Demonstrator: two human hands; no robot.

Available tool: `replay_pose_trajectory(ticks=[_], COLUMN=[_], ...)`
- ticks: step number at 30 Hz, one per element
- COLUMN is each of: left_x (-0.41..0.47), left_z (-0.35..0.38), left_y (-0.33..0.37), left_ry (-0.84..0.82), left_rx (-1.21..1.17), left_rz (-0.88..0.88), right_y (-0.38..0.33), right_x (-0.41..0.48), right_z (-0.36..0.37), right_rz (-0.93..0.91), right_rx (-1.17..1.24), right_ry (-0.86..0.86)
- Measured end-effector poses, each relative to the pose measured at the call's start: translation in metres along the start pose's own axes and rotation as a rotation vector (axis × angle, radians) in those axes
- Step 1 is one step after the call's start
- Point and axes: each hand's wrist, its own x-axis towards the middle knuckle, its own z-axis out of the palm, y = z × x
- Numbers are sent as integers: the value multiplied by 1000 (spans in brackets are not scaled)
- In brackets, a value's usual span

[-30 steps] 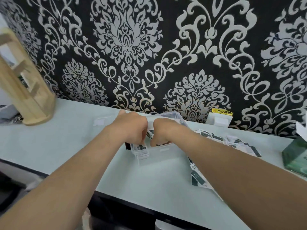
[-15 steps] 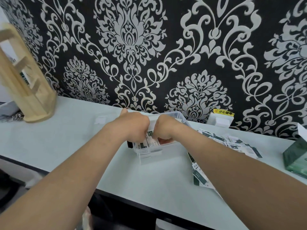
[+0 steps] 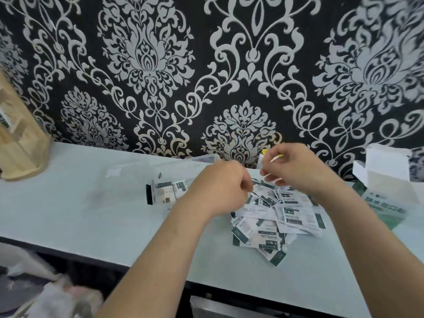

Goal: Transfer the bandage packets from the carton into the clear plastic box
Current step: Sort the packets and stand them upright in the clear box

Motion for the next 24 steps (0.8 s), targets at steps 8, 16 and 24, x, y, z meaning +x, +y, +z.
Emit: replay_pose_trajectory(ticks=[8,16,24], left_x=[-2,0,-9], left_z=[70,73,52], left_y=[18,20,23], left_ry=[-88,23,-1], left_rx=[220,296,335], left_rz=[2,-1,-44], right_y=[87,104,106], right_x=[-8,-14,-18], right_z=[-4,-11,-20], right_rz=[-6,-80,-73], right_rx=[-513,-593,-442], right_ry=[-204,-243,-83])
